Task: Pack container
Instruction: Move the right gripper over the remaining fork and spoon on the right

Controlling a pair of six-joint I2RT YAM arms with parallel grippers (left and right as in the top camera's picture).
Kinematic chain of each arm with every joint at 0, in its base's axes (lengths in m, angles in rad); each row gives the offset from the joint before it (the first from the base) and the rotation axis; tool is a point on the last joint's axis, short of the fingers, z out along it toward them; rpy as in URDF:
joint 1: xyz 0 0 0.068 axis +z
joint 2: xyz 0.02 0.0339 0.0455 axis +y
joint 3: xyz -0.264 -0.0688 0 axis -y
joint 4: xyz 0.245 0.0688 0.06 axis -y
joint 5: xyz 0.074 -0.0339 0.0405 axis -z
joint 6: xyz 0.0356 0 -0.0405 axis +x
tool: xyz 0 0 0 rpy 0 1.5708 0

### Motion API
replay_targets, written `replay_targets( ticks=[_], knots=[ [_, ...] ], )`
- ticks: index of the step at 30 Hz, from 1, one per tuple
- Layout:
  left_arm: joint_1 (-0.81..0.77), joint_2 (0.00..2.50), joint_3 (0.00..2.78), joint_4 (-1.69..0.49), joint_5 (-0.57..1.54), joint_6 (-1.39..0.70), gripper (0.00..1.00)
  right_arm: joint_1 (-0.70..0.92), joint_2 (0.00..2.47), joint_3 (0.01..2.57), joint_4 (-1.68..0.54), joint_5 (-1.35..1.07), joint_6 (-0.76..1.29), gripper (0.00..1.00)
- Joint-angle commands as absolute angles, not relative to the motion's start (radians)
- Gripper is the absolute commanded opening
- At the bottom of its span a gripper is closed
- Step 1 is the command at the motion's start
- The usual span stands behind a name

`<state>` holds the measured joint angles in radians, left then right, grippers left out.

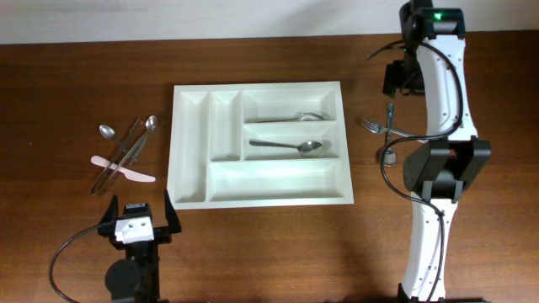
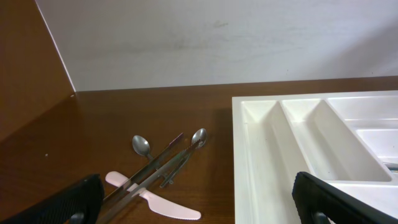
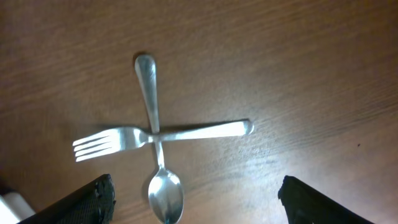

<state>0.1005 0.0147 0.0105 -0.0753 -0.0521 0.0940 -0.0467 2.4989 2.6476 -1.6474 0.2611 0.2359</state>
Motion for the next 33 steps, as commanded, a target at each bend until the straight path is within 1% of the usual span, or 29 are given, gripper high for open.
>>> replay_targets(
  ticks=[1,4,9,14,17,20,25,30,33],
  knots=[
    [0.106,0.006,0.009,-0.08,-0.041,0.104,0.99,-0.059,2.434,2.611,-1.619,0.255,0.239,0.87],
    [0.106,0.006,0.009,-0.08,-0.041,0.104,0.99,-0.074,2.369,2.521,-1.548,0.254,0.239,0.89],
    [0.106,0.006,0.009,-0.08,-0.041,0.104,0.99,-0.094,2.217,2.28,-1.441,0.246,0.239,0.89],
    [0.106,0.006,0.009,-0.08,-0.041,0.104,0.99,-0.107,2.14,2.101,-1.425,0.213,0.238,0.89],
    [0.106,0.006,0.009,-0.08,-0.041,0.104,0.99,-0.107,2.138,2.037,-1.423,0.134,0.185,0.89],
    [0.106,0.006,0.009,-0.08,-0.041,0.104,0.99,-0.107,2.138,1.978,-1.412,0.111,0.182,0.89],
    [0.106,0.006,0.009,-0.08,-0.041,0.104,0.99,-0.107,2.138,1.9,-1.347,0.008,0.08,0.9],
    [0.106,0.006,0.009,-0.08,-0.041,0.104,0.99,-0.111,2.138,1.869,-1.262,-0.078,-0.029,0.9],
    [0.106,0.006,0.009,-0.08,-0.041,0.104,0.99,-0.116,2.139,1.868,-1.215,-0.078,-0.049,0.9]
  ],
)
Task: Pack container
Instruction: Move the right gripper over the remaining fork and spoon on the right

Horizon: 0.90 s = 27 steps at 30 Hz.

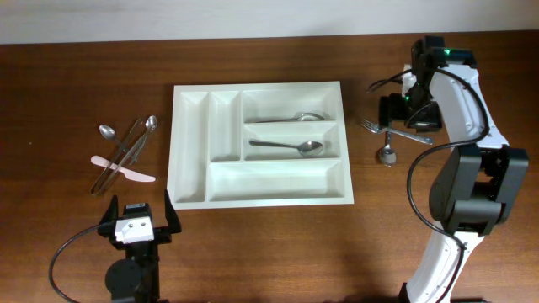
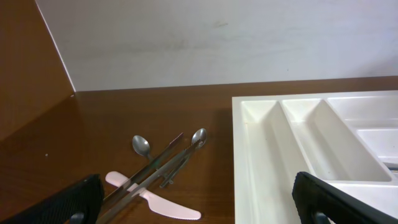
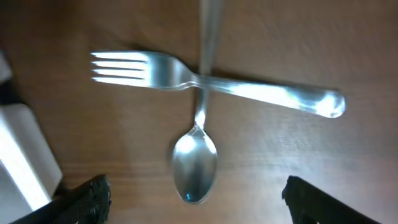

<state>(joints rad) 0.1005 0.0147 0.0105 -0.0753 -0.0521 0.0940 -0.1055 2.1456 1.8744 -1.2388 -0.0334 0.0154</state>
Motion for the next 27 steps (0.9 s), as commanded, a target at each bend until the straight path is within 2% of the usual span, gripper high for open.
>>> replay_targets(
  ticks=[1,4,6,9,11,12,14,18,27],
  knots=[
    [0.106,0.006,0.009,-0.08,-0.041,0.104,0.99,-0.119,2.139,1.868,-1.201,-0.075,-0.049,0.9],
    [0.106,0.006,0.009,-0.08,-0.041,0.104,0.99,-0.139,2.145,1.867,-1.163,-0.025,0.071,0.88],
    [0.106,0.006,0.009,-0.08,-0.041,0.104,0.99,-0.154,2.149,1.863,-1.159,0.05,0.274,0.84],
    [0.106,0.006,0.009,-0.08,-0.041,0.104,0.99,-0.17,2.149,1.84,-1.208,0.134,0.685,0.73],
    [0.106,0.006,0.009,-0.08,-0.041,0.104,0.99,-0.168,2.149,1.827,-1.211,0.123,0.839,0.7],
    [0.106,0.006,0.009,-0.08,-0.041,0.104,0.99,-0.164,2.149,1.816,-1.199,0.123,0.913,0.72],
    [0.106,0.006,0.009,-0.08,-0.041,0.104,0.99,-0.157,2.149,1.804,-1.179,0.124,1.031,0.83],
    [0.106,0.006,0.009,-0.08,-0.041,0.104,0.99,-0.139,2.15,1.793,-1.122,0.091,1.199,0.91],
    [0.106,0.006,0.009,-0.08,-0.041,0.104,0.99,-0.076,2.164,1.75,-1.025,0.063,1.464,0.91]
  ],
)
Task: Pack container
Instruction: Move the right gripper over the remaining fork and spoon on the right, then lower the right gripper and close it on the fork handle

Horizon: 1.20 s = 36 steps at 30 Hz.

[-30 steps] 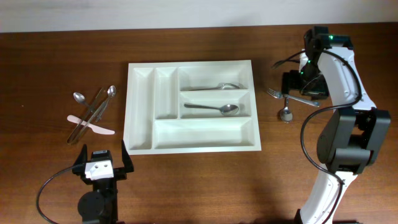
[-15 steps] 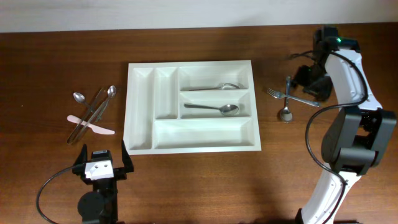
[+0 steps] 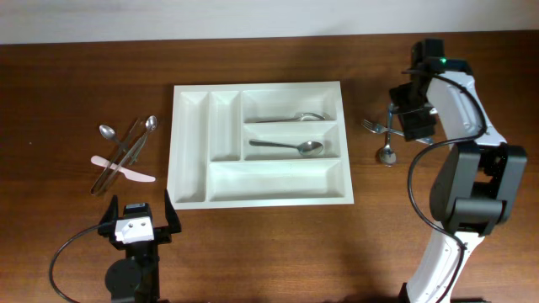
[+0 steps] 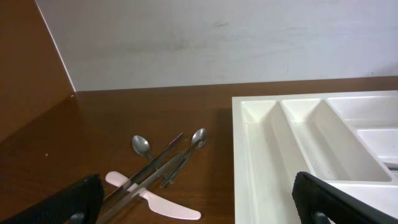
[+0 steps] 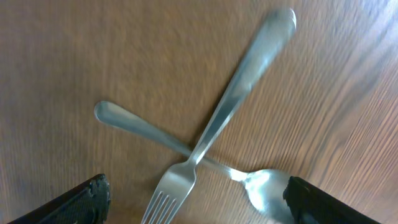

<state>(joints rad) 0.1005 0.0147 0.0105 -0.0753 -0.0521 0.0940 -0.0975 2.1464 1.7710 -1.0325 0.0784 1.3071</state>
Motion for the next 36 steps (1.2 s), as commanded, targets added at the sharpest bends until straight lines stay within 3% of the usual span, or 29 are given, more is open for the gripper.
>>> replay_targets(
  ticks=[1,9,26,28,32,36],
  knots=[
    [0.106,0.006,0.009,-0.08,-0.041,0.103,0.99,-0.072,2.171,1.75,-1.02,0.052,1.487,0.9],
    [0.106,0.006,0.009,-0.08,-0.041,0.104,0.99,-0.06,2.227,1.75,-1.005,0.021,1.554,0.78],
    [0.106,0.006,0.009,-0.08,-0.041,0.104,0.99,-0.121,2.247,1.75,-1.003,0.038,1.58,0.69],
    [0.106,0.006,0.009,-0.08,-0.041,0.104,0.99,-0.121,2.249,1.75,-0.999,0.038,1.58,0.66],
    [0.106,0.006,0.009,-0.08,-0.041,0.104,0.99,-0.119,2.256,1.75,-0.998,0.037,1.58,0.48],
    [0.106,0.006,0.009,-0.08,-0.041,0.104,0.99,-0.119,2.275,1.75,-0.998,0.029,1.58,0.47]
  ],
)
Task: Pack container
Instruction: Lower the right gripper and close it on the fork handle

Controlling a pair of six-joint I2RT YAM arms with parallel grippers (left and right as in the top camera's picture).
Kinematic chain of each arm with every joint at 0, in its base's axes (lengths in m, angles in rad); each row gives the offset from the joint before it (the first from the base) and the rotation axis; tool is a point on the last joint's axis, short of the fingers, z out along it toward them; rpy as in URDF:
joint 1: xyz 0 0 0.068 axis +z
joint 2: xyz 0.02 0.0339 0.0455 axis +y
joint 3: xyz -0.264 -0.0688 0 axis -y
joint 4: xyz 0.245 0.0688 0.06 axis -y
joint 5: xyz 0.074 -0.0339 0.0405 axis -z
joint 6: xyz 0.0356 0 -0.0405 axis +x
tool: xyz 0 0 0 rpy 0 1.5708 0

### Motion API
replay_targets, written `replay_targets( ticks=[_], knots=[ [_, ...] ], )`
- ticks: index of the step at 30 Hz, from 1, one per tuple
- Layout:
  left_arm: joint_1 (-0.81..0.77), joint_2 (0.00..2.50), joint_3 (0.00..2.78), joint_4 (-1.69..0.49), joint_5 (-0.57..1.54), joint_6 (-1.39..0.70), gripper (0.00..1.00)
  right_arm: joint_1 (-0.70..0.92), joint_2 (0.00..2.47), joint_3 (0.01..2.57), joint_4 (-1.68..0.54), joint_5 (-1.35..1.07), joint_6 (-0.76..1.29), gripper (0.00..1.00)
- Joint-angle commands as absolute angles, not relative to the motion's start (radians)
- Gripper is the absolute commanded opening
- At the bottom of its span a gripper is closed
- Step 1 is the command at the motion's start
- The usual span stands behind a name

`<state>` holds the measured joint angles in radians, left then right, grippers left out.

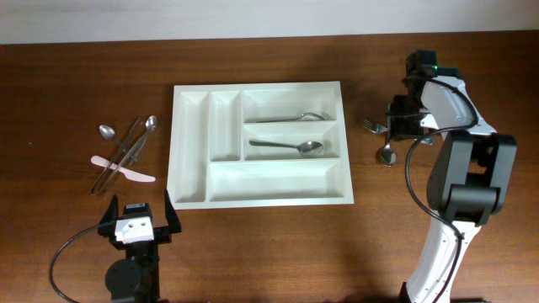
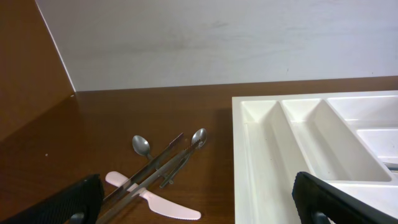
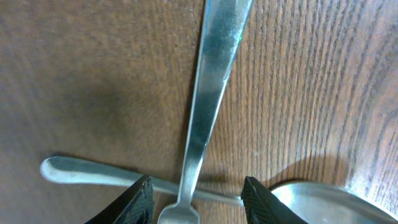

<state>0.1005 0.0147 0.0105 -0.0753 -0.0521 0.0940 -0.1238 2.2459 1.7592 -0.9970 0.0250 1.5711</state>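
A white cutlery tray (image 1: pixel 257 85) lies mid-table with two spoons (image 1: pixel 290 146) in its right compartments. Right of it a fork (image 1: pixel 373 127) lies crossed over a spoon (image 1: pixel 386 153). My right gripper (image 1: pixel 402 122) is down on them. In the right wrist view the fork handle (image 3: pixel 211 81) runs between the open fingers (image 3: pixel 134 200) of that gripper (image 3: pixel 198 202), close over the spoon handle (image 3: pixel 93 173). My left gripper (image 2: pixel 199 211) rests open near the front edge, holding nothing.
A pile of loose cutlery (image 1: pixel 125 151) lies left of the tray: two small spoons, long metal pieces and a pink plastic knife (image 2: pixel 155 202). The tray's two narrow left compartments (image 2: pixel 292 143) and long front compartment (image 1: pixel 278 178) hold nothing.
My right gripper was higher over the crossed fork and spoon with its fingers wide. Now it is low at the table, fingers closer together on either side of the fork handle. The left arm is unchanged.
My right gripper first hung well above the fork and spoon, near the table's back. It then stood closer over them, then at a different turn of the wrist. Now it straddles the fork handle at table level. The tray, the left pile and my left gripper stayed put.
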Motion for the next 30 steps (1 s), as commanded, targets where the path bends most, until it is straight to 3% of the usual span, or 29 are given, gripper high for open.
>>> replay_targets(
  ticks=[1,12,14,22,25,30],
  knots=[
    [0.106,0.006,0.009,-0.08,-0.041,0.104,0.99,-0.119,2.278,1.75,-0.998,0.025,1.58,0.47],
    [0.106,0.006,0.009,-0.08,-0.041,0.104,0.99,-0.12,2.298,1.75,-0.929,0.009,1.58,0.45],
    [0.106,0.006,0.009,-0.08,-0.041,0.104,0.99,-0.12,2.298,1.75,-0.932,0.004,1.579,0.35],
    [0.106,0.006,0.009,-0.08,-0.041,0.104,0.99,-0.12,2.298,1.75,-0.97,-0.054,1.579,0.18],
    [0.106,0.006,0.009,-0.08,-0.041,0.104,0.99,-0.121,2.298,1.75,-0.985,-0.07,1.579,0.06],
    [0.106,0.006,0.009,-0.08,-0.041,0.104,0.99,-0.121,2.298,1.75,-0.998,-0.078,1.533,0.04]
  ],
)
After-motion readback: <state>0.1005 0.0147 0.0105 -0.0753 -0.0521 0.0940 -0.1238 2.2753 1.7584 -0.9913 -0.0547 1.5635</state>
